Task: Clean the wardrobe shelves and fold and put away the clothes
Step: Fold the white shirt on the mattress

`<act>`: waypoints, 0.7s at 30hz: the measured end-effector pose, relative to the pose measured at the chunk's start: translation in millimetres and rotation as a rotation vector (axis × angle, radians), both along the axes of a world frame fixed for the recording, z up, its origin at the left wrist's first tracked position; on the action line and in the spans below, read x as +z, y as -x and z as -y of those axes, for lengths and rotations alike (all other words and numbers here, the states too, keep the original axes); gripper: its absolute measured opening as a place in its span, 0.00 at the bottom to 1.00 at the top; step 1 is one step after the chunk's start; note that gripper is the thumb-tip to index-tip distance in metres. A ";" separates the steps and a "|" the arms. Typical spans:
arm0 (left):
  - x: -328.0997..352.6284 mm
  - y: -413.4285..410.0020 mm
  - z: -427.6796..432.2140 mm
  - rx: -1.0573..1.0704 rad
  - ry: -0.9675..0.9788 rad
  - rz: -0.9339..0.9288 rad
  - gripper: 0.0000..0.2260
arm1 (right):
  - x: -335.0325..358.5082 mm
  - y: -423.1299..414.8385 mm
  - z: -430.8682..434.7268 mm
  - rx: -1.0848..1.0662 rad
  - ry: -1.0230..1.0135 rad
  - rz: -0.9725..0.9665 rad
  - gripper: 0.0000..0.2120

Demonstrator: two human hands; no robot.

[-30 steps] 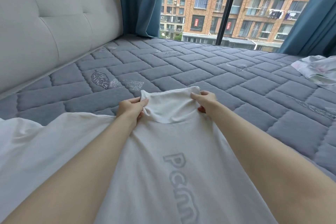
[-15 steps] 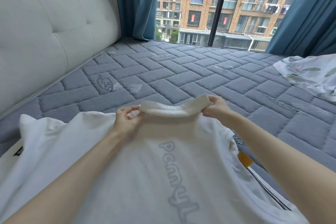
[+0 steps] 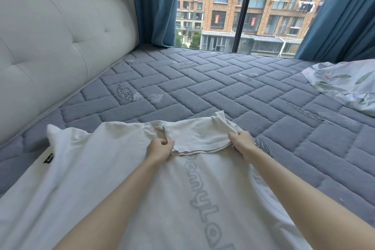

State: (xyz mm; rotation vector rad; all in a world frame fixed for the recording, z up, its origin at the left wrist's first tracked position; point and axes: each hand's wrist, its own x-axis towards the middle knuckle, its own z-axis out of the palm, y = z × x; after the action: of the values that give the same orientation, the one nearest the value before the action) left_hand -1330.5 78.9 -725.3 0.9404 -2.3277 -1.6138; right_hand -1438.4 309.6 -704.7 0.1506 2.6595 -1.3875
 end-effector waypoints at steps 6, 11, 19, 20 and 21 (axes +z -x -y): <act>-4.6 -9.1 23.9 -0.111 -0.166 0.064 0.08 | 8.0 -17.0 -19.6 0.076 -0.291 -0.017 0.07; -1.2 15.8 29.6 0.035 -0.313 -0.041 0.14 | 15.2 -1.2 4.7 0.011 -0.121 -0.065 0.29; -20.0 62.5 51.1 0.227 -0.325 -0.124 0.12 | -4.0 74.7 44.4 -0.086 0.032 0.008 0.14; -25.0 69.3 57.6 0.240 -0.326 -0.130 0.10 | -3.9 78.3 44.6 -0.106 -0.018 -0.051 0.11; -28.5 73.7 63.1 0.252 -0.330 -0.142 0.08 | -3.3 80.6 43.2 -0.119 -0.077 -0.115 0.10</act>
State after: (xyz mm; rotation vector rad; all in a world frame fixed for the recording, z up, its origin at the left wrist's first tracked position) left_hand -1404.2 15.8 -753.8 1.0898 -1.8014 -1.9152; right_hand -1519.0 266.4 -708.0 0.2481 2.8431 -1.3671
